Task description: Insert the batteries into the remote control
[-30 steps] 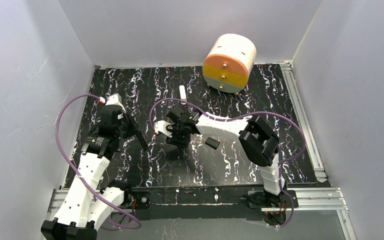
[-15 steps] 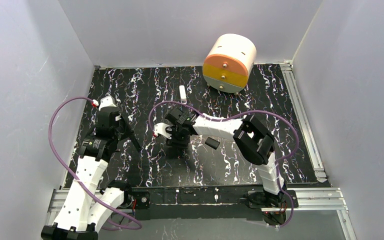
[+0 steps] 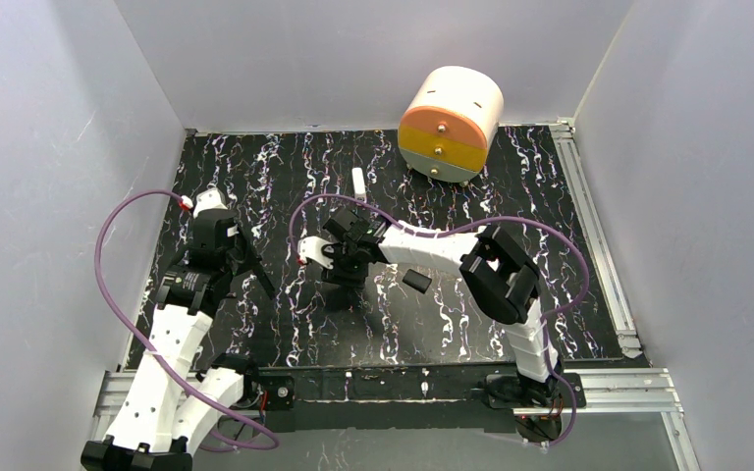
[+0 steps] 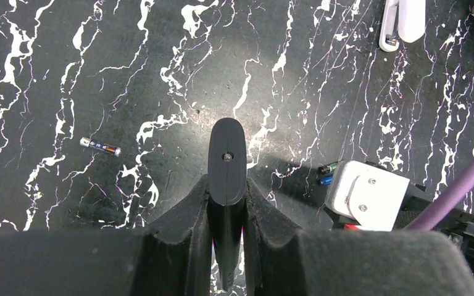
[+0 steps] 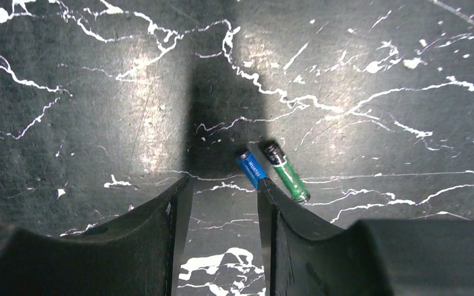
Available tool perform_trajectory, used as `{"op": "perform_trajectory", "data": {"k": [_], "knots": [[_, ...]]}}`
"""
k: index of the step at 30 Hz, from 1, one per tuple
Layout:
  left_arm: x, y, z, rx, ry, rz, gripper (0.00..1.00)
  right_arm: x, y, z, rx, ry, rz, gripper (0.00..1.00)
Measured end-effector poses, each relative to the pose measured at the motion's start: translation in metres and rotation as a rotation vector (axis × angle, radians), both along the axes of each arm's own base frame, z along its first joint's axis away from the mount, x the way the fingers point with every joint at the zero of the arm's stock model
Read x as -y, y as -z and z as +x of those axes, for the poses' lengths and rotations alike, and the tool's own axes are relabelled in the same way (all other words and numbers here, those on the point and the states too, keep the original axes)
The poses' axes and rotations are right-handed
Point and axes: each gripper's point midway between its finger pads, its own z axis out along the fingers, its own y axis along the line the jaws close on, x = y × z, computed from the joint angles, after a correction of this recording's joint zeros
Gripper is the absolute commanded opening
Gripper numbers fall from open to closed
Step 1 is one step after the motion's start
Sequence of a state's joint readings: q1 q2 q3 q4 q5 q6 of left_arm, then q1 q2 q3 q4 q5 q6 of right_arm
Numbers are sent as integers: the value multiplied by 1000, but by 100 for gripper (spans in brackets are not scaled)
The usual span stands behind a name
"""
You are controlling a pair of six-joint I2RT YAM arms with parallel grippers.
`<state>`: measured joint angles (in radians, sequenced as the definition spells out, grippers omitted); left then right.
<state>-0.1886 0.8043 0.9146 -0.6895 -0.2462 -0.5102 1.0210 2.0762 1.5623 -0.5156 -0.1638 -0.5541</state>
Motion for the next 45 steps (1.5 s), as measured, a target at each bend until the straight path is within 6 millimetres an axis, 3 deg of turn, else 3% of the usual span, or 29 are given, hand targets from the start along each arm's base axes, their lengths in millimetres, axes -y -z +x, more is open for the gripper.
{"op": "perform_trajectory", "data": {"k": [7, 14, 24, 34, 40, 45], "knots": [[-3, 1, 0, -3, -11, 7, 0, -4, -3, 3, 11, -4, 16, 52], [-4, 2, 1, -10, -15, 9, 0, -2, 2, 6, 13, -14, -1, 41], [-5, 4, 2, -19, -20, 11, 0, -5, 4, 13, 21, -17, -5, 41], [-6, 4, 2, -19, -23, 8, 0, 1, 11, 13, 27, -17, -41, 46], [-5, 4, 2, -19, -21, 6, 0, 2, 11, 17, 46, -4, -48, 28], [-6, 4, 2, -19, -21, 7, 0, 6, 12, 18, 56, 9, -58, 22]]}}
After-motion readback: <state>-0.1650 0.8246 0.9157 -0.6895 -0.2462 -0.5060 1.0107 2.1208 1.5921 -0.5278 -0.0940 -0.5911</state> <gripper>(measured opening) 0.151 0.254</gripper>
